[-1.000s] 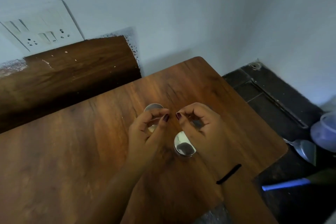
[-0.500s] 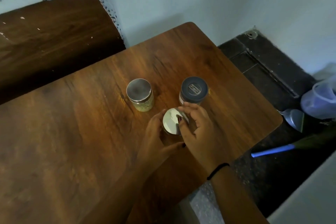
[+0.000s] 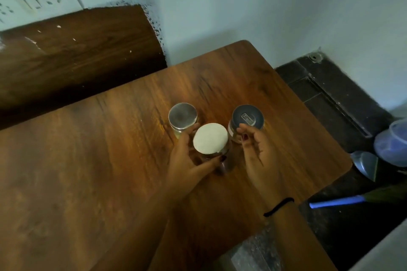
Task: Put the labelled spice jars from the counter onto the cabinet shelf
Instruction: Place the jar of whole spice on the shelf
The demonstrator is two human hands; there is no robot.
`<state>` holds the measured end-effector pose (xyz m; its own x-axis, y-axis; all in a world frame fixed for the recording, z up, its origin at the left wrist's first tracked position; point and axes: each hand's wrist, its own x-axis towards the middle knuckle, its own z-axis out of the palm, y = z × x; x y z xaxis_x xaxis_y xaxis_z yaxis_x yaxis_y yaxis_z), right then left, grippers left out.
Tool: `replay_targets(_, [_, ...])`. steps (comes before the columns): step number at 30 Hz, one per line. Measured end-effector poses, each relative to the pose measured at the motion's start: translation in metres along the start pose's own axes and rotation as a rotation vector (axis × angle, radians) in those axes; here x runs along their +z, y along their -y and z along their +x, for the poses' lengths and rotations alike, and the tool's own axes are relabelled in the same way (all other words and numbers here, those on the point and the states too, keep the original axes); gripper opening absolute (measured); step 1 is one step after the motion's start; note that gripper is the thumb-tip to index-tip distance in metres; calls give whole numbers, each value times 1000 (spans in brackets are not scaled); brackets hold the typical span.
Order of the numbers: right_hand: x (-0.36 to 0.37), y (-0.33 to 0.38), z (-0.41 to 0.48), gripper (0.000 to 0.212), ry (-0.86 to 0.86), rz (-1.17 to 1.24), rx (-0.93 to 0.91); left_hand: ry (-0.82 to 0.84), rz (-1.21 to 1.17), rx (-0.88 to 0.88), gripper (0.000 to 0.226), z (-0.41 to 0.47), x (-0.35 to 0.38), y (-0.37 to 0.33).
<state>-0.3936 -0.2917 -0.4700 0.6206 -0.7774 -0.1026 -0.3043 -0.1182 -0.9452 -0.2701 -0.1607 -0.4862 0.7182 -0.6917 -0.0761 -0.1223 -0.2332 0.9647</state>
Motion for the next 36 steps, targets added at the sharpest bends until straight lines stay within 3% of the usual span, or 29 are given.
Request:
replay_targets(5, [13, 41, 15, 24, 73, 135, -10, -32, -132, 52, 74, 9, -49, -53])
replay_targets(10, [34, 94, 21, 37, 163, 193, -144, -50, -175, 158, 75, 13, -96, -98])
replay_targets(19, [54, 179, 16, 29, 200, 269, -365, -27, -214, 345, 74, 10, -171, -172])
replay_targets(23, [63, 219, 9, 29, 251, 358, -360, -10, -169, 394, 66, 8, -201, -203])
replay_targets(27, [71, 258, 0, 40, 378, 441, -326, -25, -158, 433, 71, 4, -225, -226])
replay_targets(29, [79, 273, 0, 26, 436, 474, -298, -5, -169, 438, 83, -1, -234, -233])
replay_targets(33, [93, 295, 0, 20, 520, 464, -245, 57, -240, 460, 85, -10, -248, -244])
replay_targets(36, [96, 305, -9, 60, 711, 588, -228, 63, -279, 499, 95, -14, -256, -250])
